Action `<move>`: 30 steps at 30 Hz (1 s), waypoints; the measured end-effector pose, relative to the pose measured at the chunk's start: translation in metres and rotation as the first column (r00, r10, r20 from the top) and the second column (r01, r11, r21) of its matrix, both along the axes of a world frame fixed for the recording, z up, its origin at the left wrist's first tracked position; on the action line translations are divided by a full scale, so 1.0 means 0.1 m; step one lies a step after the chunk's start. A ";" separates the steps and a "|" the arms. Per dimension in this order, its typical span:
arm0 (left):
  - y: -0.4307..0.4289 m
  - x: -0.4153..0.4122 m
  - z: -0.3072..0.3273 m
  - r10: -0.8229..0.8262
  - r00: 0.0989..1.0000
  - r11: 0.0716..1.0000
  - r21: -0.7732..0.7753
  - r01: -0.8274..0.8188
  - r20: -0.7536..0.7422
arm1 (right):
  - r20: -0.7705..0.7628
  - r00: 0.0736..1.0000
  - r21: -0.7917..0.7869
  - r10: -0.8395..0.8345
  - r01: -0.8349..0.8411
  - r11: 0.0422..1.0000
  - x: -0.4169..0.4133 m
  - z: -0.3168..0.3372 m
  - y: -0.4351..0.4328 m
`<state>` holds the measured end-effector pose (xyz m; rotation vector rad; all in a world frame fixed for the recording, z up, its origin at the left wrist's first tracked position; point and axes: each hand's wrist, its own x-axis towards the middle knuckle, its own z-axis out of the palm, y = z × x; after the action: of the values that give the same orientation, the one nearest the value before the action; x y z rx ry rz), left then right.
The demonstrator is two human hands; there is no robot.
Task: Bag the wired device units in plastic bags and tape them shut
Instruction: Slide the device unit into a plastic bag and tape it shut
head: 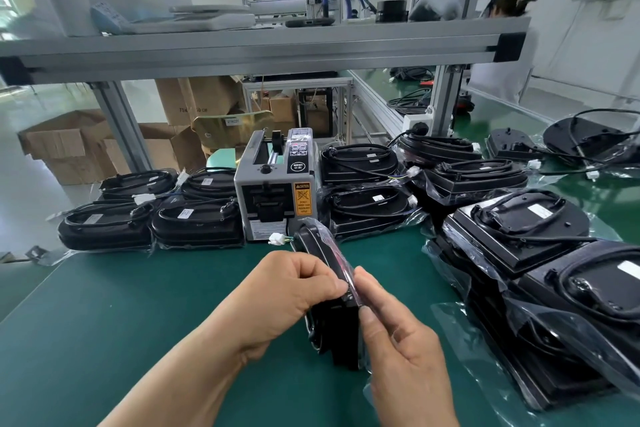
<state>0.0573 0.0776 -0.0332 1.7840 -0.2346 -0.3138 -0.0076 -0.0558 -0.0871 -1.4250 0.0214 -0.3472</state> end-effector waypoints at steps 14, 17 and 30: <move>0.03 -0.04 -0.06 0.021 0.996 0.998 0.056 -0.026 0.082 | 0.003 1.000 -0.021 0.013 -0.013 1.000 -0.03 0.01 0.01; 0.04 -0.04 -0.09 0.025 0.993 0.996 0.077 -0.034 0.114 | 0.006 1.000 -0.028 0.014 -0.014 1.000 -0.03 0.01 0.01; -0.04 -0.03 -0.24 0.202 0.966 0.973 0.075 -0.216 0.162 | 0.002 1.000 -0.014 0.016 -0.016 1.000 -0.02 -0.02 0.00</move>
<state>0.0541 0.0731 -0.0572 1.9078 -0.1401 -0.0358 -0.0094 -0.0562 -0.0889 -1.4380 0.0051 -0.3361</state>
